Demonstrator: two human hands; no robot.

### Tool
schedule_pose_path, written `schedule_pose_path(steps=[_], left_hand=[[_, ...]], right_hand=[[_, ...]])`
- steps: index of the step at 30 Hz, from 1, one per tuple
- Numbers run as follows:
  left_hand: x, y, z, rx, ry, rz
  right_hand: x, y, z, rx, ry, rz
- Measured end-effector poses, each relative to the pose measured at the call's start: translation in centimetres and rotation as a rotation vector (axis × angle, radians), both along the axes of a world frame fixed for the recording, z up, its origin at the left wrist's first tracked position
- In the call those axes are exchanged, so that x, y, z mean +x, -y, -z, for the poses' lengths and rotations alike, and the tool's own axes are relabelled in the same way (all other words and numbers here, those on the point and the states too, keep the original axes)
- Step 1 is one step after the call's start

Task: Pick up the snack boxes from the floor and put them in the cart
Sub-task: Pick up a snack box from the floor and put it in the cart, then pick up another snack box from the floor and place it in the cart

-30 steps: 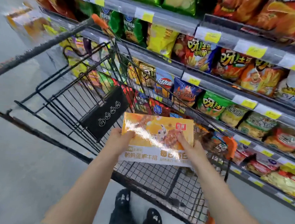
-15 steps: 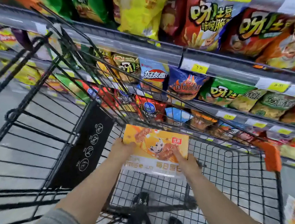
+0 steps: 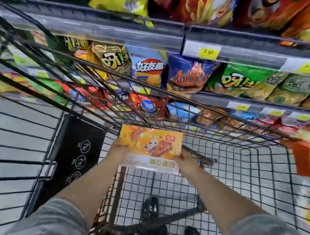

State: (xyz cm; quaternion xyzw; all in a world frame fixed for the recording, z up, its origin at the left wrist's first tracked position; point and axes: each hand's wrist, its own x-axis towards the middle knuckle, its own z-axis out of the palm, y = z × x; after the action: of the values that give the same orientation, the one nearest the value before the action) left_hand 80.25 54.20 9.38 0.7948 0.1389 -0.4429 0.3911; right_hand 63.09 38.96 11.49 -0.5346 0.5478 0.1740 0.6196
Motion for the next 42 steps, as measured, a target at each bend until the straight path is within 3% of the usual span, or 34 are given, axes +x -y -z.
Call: schedule_pose_path(steps=[5, 8, 14, 20, 24, 30, 36, 42], left_hand=[[-2.7, 2.3, -4.8, -0.002, 0.033, 0.029], [-5.3, 4.6, -8.4, -0.105, 0.12, 0.144], [-12.1, 9.2, -17.9, -0.31, 0.201, 0.174], [-21.4, 14.2, -25.7, -0.476, 0.291, 0.298], [-30.0, 17.4, -29.4, -0.537, 0.251, 0.378], [-43.9, 22.9, -34.4, -0.657, 0.291, 0.491], [-55.0, 27.3, -37.5, -0.751, 0.227, 0.621], [-61.0, 30.6, -37.6, -0.753, 0.16, 0.711]], right_hand=[[-0.7, 0.3, -2.6, -0.003, 0.081, 0.054], [-1.8, 1.4, -4.8, -0.011, 0.11, 0.083], [-6.5, 4.4, -12.4, -0.162, 0.266, 0.039], [-16.7, 7.9, -20.7, -0.328, 0.394, 0.058], [-26.4, 10.3, -25.0, -0.432, 0.472, 0.114], [-41.3, 14.1, -30.3, -0.596, 0.484, 0.29], [-52.7, 16.8, -33.8, -0.705, 0.498, 0.491], [-60.0, 19.7, -33.4, -0.681, 0.521, 0.647]])
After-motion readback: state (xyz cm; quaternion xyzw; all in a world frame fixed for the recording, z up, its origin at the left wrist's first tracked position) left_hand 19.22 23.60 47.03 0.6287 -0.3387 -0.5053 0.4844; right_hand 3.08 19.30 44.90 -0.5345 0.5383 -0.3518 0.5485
